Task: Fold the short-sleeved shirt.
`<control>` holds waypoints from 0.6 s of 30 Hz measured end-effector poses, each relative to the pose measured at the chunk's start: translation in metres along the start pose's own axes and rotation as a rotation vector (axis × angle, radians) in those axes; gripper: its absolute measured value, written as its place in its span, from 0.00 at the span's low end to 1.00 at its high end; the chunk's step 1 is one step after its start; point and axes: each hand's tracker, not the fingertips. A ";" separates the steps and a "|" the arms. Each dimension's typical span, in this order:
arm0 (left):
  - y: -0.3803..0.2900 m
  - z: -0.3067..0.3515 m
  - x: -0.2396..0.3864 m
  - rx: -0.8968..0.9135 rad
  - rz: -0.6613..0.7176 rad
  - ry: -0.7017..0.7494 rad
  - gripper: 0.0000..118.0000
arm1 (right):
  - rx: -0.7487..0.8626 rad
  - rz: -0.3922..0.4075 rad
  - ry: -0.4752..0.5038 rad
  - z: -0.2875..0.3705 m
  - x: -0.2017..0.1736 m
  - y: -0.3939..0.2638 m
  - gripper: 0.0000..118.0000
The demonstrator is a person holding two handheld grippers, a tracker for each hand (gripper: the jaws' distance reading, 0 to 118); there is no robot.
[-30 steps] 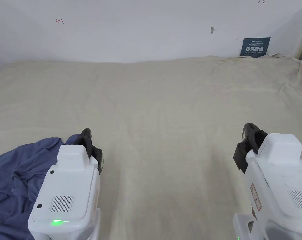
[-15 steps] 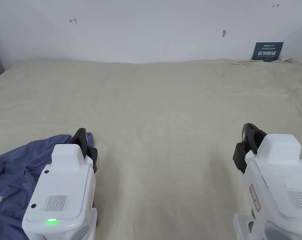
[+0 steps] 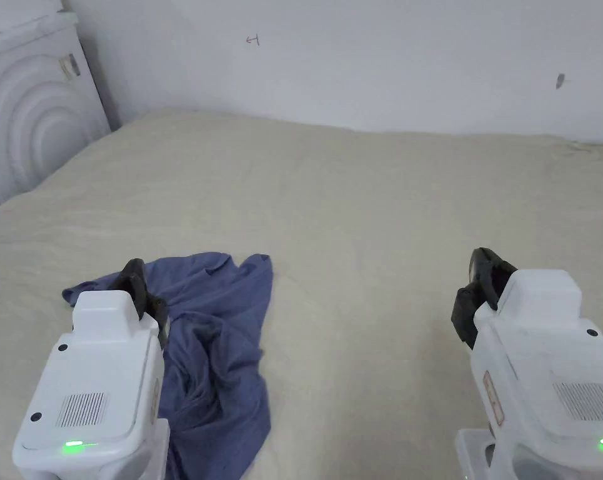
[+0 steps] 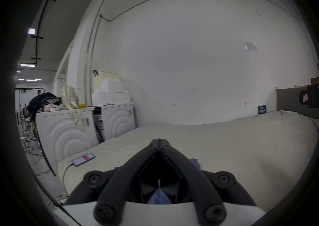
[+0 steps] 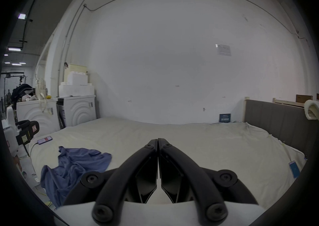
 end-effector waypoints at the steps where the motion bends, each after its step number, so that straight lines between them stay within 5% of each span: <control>1: -0.001 0.002 -0.010 -0.001 0.000 0.015 0.00 | 0.001 0.000 0.019 -0.002 -0.008 0.000 0.00; 18: -0.011 0.044 -0.109 -0.046 -0.029 0.236 0.00 | -0.007 0.017 0.267 -0.016 -0.108 -0.002 0.00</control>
